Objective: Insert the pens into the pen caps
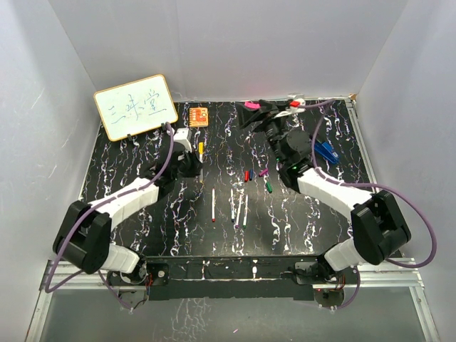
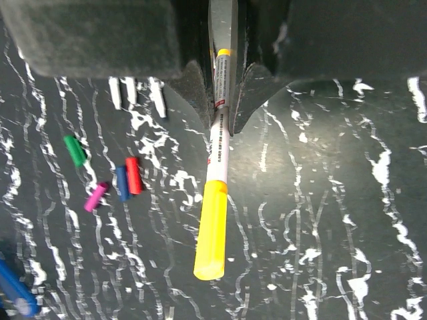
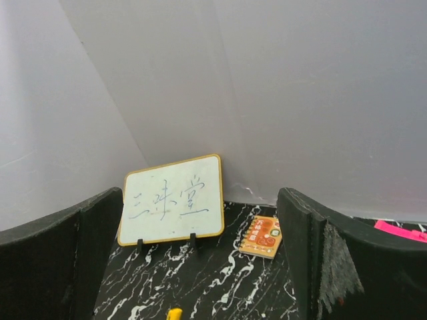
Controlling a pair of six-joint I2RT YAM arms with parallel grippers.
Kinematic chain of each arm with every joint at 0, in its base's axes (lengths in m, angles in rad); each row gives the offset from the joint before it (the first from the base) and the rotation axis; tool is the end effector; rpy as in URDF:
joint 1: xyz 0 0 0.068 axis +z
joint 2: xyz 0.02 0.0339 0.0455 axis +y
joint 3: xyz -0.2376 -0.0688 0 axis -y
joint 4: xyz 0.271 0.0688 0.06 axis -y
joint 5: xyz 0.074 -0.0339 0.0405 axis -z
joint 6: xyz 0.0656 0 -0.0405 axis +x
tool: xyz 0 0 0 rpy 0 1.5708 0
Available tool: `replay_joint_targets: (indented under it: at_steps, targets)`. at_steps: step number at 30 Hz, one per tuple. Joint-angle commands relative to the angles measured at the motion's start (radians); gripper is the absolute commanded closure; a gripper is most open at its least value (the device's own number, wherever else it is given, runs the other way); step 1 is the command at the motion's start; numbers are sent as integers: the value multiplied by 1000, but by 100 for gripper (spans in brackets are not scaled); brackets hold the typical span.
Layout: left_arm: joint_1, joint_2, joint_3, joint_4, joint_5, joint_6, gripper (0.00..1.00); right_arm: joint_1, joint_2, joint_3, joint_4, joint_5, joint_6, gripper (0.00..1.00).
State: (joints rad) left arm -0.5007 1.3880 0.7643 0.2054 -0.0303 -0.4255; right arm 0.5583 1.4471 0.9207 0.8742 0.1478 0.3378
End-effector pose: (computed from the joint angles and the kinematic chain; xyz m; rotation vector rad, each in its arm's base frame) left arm 0.3162 -0.1708 0.1809 0.0564 2.0331 -0.5628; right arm 0.3323 0.1961 0.3123 -0.0063 1.2561 0.6884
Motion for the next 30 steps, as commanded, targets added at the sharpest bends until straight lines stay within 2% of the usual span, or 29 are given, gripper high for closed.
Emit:
replay_joint_targets:
  at_steps: [1, 4, 14, 23, 30]
  targets:
    - [44, 60, 85, -99, -23, 40, 100, -166, 7, -24, 3, -141, 261, 2]
    - [63, 110, 130, -138, -31, 43, 100, -215, 22, -46, 20, -165, 309, 2]
    - [111, 339, 322, -313, -73, 73, 100, -216, -16, -39, -115, -128, 134, 2]
    - [167, 479, 414, -398, -32, 48, 100, -216, -22, -37, -161, -106, 29, 2]
    - [175, 530, 465, -408, -29, 51, 85, -215, 3, -5, -237, -130, 25, 2]
